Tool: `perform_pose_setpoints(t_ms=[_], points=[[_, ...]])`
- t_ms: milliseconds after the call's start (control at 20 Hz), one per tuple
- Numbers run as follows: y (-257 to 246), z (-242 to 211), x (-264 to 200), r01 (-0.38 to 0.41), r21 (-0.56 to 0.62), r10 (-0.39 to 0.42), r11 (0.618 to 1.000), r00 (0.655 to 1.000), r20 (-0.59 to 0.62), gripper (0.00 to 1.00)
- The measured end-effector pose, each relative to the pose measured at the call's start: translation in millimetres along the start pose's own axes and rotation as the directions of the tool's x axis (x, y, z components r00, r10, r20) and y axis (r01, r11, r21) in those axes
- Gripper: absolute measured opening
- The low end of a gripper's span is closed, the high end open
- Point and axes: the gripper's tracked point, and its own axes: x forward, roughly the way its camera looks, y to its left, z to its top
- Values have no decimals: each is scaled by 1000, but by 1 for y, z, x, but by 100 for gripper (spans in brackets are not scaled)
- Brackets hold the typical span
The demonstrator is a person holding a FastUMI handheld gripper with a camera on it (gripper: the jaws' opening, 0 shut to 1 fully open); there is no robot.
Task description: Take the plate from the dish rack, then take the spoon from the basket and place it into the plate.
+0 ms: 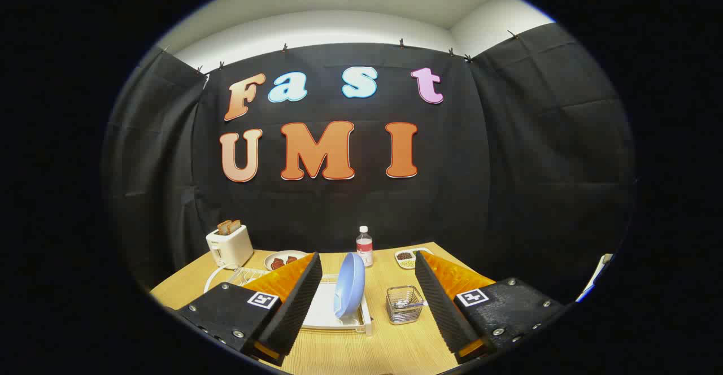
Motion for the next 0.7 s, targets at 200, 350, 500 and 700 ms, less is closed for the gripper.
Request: perform_pose_setpoints(t_ms=[200, 350, 500, 700], points=[[2, 1, 4, -8, -16, 8, 1000, 1000, -5, 99], [5, -2, 7, -18, -14, 18, 1000, 1000, -24, 99], [8, -6, 12, -27, -37, 25, 999, 998, -50, 98], [13, -2, 18, -28, -92, 24, 995, 999, -37, 98]])
